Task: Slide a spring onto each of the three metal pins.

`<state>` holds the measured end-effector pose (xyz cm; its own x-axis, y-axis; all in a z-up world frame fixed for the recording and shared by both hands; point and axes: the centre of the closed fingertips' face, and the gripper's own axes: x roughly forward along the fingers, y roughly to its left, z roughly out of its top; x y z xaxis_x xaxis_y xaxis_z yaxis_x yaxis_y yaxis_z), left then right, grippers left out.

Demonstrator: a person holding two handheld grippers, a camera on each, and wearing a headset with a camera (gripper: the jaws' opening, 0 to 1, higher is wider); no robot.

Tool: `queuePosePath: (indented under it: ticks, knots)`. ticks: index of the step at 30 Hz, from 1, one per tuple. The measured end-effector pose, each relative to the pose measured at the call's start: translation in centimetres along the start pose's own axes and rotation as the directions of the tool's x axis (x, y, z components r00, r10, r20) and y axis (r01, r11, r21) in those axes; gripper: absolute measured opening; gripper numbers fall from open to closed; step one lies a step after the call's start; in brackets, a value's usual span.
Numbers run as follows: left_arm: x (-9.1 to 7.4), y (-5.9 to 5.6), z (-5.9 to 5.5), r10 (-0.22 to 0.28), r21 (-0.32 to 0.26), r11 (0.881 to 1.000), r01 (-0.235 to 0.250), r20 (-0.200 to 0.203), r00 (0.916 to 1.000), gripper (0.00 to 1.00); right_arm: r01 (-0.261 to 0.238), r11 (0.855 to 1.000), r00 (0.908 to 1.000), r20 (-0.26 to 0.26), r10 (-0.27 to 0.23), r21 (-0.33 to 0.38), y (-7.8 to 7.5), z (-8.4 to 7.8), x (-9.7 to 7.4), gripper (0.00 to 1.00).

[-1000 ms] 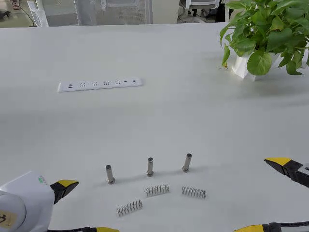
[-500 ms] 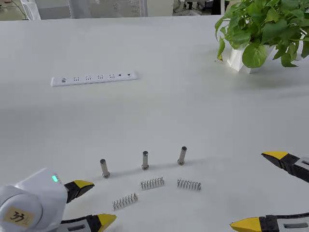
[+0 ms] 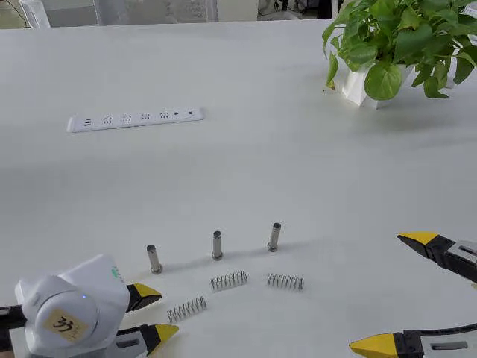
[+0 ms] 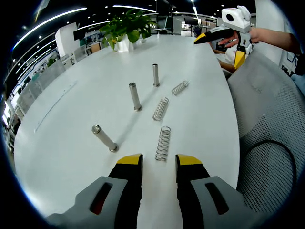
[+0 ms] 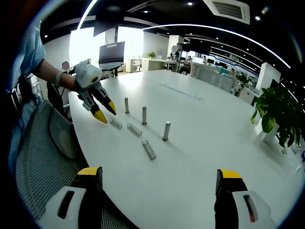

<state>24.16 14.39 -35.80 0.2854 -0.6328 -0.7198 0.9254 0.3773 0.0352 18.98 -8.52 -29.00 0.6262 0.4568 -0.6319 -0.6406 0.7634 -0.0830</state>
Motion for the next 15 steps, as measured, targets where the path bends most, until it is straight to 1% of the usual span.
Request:
queuePosePath:
  ticks: [1,5,11,15]
  knots:
    - [0.14,-0.06,-0.04,-0.006,0.009,1.000,0.006,-0.006,1.0000,0.24,0.000,1.000,1.0000,0.001,0.000,0.002,0.01,-0.01,-0.03,0.99]
    - [0.48,-0.04,-0.23,-0.015,0.038,0.999,0.016,-0.029,0.9995,0.17,0.003,1.000,1.0000,-0.004,-0.003,-0.001,0.00,-0.11,-0.12,0.98]
    - [0.79,0.20,-0.27,-0.025,0.053,0.998,0.028,-0.052,0.9983,0.13,0.007,1.000,1.0000,-0.002,-0.007,0.004,0.15,-0.14,-0.23,0.98]
    - [0.94,0.03,-0.17,-0.042,0.053,0.998,0.045,-0.063,0.9971,0.11,0.007,1.000,1.0000,-0.007,-0.007,0.006,0.19,-0.32,-0.24,0.98]
